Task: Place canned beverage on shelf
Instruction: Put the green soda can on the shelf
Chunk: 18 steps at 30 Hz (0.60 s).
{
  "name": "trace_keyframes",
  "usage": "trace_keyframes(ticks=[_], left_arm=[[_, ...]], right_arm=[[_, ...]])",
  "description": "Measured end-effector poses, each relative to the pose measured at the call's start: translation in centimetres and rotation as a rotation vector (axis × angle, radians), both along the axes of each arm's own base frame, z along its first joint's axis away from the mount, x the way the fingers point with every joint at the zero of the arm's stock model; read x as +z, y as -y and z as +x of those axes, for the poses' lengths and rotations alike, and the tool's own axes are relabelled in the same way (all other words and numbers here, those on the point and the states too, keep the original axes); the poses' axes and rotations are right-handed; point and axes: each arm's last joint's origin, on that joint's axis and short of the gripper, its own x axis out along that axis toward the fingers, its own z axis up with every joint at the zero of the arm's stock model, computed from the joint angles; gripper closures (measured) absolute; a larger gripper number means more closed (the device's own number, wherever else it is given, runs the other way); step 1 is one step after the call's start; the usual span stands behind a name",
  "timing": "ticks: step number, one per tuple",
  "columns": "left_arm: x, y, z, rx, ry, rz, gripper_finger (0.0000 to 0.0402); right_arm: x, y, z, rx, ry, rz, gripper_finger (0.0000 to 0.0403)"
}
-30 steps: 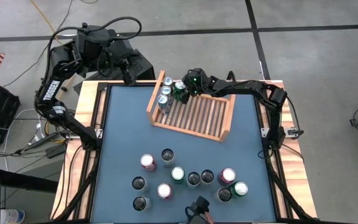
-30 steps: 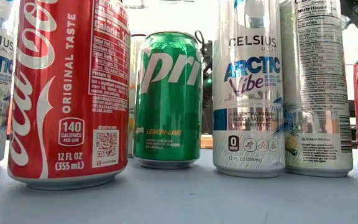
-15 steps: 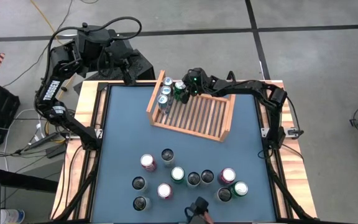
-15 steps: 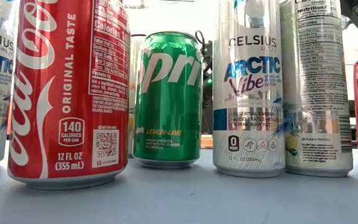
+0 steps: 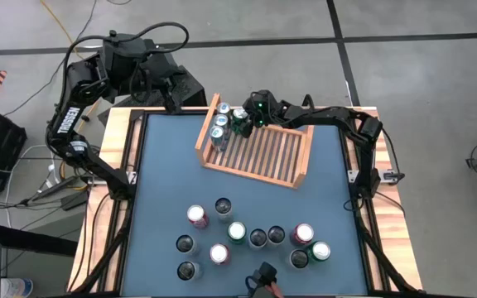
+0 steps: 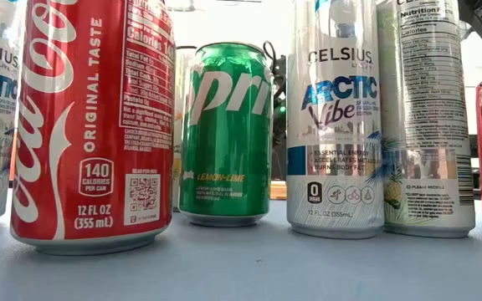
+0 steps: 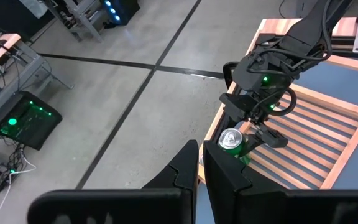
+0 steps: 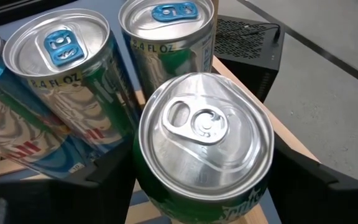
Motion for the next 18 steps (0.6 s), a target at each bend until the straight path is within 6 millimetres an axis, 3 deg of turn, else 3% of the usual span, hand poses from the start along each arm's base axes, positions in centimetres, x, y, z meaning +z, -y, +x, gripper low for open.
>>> trace_keyframes(ticks=[18], left_arm=[[0.0,0.0,0.0,0.0,-0.001,0.0,0.0386]], right_arm=[[0.13,0.08,0.08,-0.035,0.02,-0.001,0.0119]])
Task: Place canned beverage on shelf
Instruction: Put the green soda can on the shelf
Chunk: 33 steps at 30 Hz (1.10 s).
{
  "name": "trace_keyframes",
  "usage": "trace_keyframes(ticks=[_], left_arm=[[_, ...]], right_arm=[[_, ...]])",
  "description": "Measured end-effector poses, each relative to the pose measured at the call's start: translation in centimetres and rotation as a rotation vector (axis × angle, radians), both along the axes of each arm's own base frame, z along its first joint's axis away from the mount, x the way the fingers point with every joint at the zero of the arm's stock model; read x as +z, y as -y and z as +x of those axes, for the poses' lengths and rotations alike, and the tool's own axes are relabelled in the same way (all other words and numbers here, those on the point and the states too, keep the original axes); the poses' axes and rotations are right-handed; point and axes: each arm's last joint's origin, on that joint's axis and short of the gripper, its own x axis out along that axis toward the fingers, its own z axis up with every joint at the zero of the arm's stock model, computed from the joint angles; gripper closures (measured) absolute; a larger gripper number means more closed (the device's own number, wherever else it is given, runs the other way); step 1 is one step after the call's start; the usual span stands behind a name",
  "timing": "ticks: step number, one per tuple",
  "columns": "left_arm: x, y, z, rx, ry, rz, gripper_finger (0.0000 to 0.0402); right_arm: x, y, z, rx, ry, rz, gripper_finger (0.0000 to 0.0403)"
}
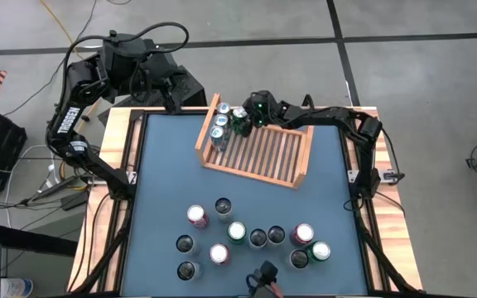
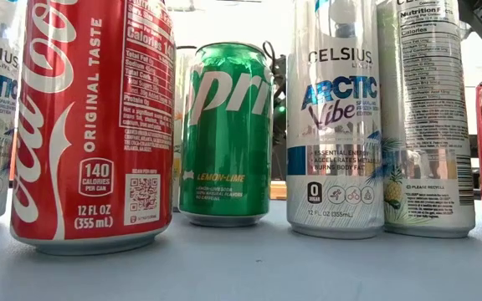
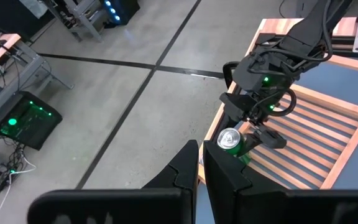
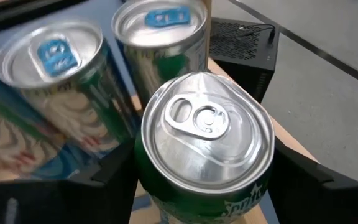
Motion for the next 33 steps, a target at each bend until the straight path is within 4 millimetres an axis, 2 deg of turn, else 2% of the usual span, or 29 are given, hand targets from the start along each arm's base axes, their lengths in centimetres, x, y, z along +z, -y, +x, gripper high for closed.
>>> trace_keyframes(ticks=[10,15,17,24,33], left_arm=[[0.0,0.0,0.0,0.0,-0.002,0.0,0.0386],[0.0,0.0,0.0,-0.006,-0.01,0.01,0.0386],[0.0,0.0,0.0,-0.006,-0.01,0.01,0.0386],[0.0,0.0,0.0,-0.003,-0.017,0.012,0.0386],[0.0,0.0,0.0,-0.008,-0.025,0.02,0.0386]], right_arm=[[0.5,0.5,0.0,-0.022,0.057,-0.017,0.0121],[-0.9,0.7,0.5,-0.025,0.08,0.039,0.0121],[-1.7,0.5,1.3,-0.013,0.102,0.023,0.0121],[-1.9,-0.1,1.7,-0.008,0.086,0.015,0.0121],[-2.2,0.5,1.2,-0.049,0.068,0.027,0.0089]])
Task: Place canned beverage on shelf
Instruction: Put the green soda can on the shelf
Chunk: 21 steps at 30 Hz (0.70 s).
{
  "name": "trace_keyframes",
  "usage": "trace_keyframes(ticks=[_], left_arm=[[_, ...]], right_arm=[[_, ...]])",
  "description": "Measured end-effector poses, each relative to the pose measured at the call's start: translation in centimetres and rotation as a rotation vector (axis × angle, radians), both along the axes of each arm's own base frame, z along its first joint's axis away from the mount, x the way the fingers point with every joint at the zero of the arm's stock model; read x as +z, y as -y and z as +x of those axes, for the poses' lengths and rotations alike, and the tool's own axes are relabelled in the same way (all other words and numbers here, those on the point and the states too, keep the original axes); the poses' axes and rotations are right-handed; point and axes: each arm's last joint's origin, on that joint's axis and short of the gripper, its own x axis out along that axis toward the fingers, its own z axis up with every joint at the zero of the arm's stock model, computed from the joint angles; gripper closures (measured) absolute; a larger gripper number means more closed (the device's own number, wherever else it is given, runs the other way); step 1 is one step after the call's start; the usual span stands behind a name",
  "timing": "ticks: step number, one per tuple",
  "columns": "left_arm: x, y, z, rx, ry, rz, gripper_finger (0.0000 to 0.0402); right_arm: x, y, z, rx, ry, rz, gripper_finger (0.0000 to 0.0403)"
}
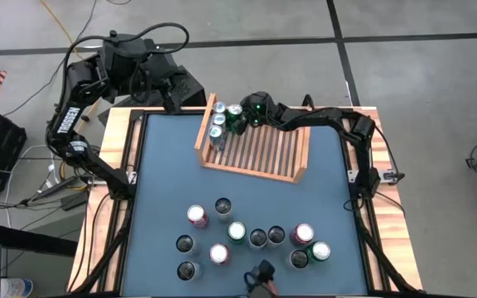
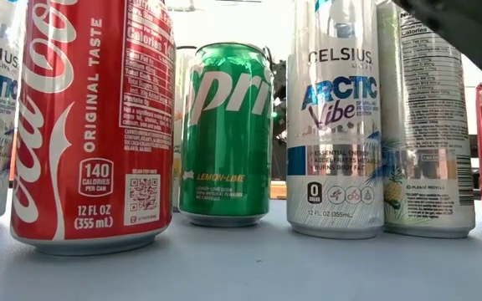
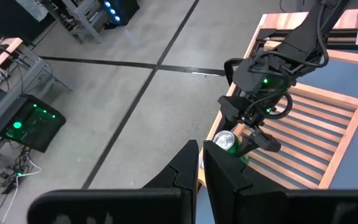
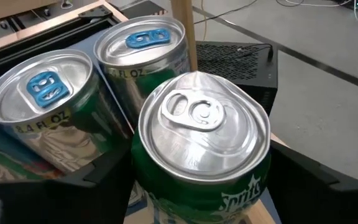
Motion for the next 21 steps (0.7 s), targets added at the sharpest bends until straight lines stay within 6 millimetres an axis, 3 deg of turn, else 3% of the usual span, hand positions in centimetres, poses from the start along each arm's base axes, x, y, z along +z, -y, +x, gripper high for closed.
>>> trace_keyframes(ticks=[21], left_arm=[[0.0,0.0,0.0,0.004,0.006,-0.002,0.0386]], right_arm=[[-1.1,-0.2,-0.5,0.002,-0.103,0.035,0.0066]])
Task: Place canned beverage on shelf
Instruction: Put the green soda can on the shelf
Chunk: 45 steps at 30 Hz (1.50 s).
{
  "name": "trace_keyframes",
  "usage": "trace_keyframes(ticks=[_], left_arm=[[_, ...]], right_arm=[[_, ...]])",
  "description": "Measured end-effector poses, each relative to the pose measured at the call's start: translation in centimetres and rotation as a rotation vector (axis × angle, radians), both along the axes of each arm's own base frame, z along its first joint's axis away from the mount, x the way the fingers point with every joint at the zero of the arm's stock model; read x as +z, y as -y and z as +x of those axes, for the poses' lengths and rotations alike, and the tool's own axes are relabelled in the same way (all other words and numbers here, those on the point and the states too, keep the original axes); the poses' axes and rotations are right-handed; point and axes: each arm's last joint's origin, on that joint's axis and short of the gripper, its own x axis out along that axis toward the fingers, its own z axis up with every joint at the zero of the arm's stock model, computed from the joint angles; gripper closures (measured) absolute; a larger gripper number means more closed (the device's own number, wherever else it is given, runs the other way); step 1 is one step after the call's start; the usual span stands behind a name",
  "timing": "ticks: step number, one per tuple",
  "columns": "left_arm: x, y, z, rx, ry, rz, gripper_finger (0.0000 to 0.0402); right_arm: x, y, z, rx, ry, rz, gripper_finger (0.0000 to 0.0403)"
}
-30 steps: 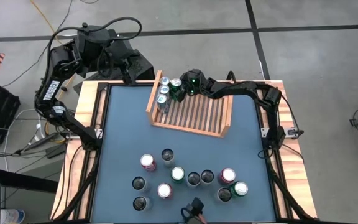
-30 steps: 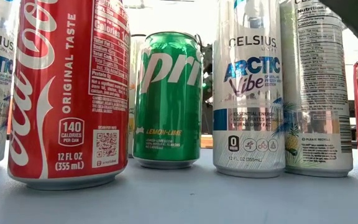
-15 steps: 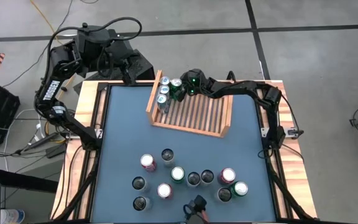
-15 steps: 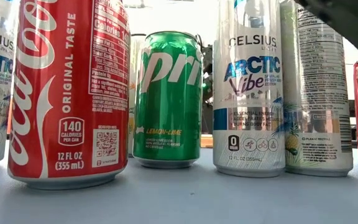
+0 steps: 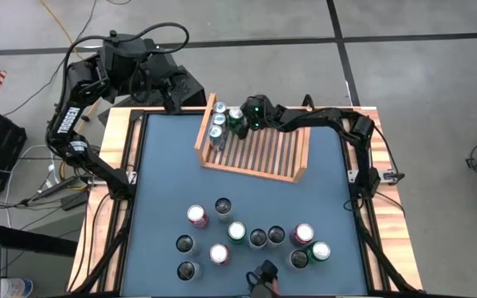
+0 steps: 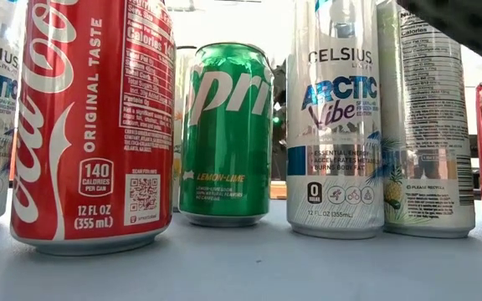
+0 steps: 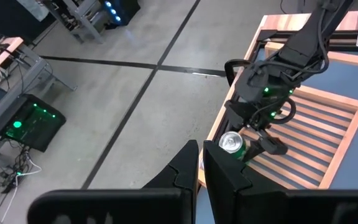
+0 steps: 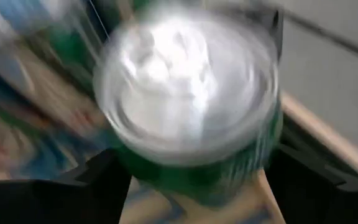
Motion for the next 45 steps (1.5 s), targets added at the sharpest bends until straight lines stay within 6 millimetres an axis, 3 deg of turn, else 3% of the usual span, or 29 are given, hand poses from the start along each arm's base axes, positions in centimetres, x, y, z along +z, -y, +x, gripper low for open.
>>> trace_keyframes(ticks=[8,24,35,45], left_arm=[[0.0,0.0,0.0,0.0,0.001,-0.002,0.0386],[0.0,0.0,0.0,0.0,0.003,-0.003,0.0386],[0.0,0.0,0.0,0.005,0.007,-0.01,0.0386],[0.0,0.0,0.0,0.005,0.006,-0.011,0.0386]], right_arm=[[-0.5,0.2,-0.4,0.01,-0.051,0.015,0.0033],[-0.1,1.3,-1.0,0.079,-0.015,-0.002,0.003],[0.3,0.1,0.2,0.147,0.008,-0.062,0.0044],[0.5,-0.2,0.5,0.163,0.025,-0.084,0.0095]])
